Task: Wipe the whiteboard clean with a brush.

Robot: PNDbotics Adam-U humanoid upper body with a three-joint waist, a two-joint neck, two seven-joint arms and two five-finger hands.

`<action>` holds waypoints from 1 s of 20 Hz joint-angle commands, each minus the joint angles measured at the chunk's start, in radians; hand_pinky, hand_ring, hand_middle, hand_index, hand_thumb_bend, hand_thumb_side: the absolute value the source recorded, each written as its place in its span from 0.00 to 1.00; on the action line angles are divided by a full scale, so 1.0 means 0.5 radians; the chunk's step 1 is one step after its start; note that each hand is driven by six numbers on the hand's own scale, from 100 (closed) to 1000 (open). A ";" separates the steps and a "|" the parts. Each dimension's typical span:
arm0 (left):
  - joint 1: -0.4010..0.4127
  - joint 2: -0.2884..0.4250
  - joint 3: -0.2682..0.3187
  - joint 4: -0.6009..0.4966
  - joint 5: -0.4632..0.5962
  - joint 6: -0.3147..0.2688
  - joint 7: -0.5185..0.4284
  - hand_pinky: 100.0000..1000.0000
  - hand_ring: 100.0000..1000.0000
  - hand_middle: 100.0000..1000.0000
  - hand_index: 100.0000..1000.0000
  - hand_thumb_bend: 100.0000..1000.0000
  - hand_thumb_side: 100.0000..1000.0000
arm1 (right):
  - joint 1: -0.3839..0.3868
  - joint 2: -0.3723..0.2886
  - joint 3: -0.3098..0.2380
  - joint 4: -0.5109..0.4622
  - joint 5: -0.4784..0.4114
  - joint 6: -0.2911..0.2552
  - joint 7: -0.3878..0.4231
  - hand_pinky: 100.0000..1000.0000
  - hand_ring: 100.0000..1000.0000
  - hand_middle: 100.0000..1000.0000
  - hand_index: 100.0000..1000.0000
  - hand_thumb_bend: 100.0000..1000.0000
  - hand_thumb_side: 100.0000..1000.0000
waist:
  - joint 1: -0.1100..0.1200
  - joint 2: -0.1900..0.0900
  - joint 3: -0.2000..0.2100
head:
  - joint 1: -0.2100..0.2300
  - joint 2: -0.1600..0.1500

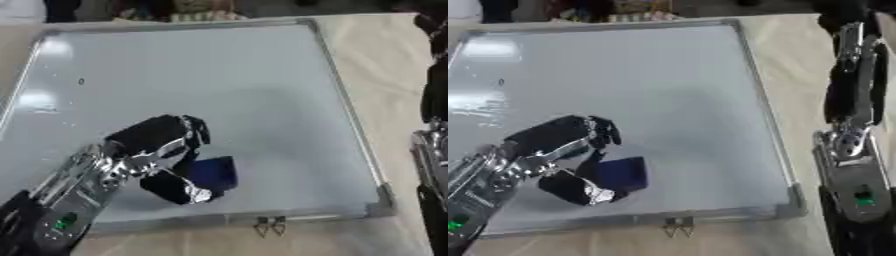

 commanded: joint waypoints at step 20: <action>0.018 -0.071 0.027 0.278 -0.172 -0.201 0.190 0.61 0.65 0.58 0.05 0.32 0.40 | -0.011 -0.005 -0.018 -0.022 -0.017 -0.003 0.017 0.84 0.81 0.62 0.87 0.00 1.00 | -0.014 -0.020 -0.021 | 0.018 -0.030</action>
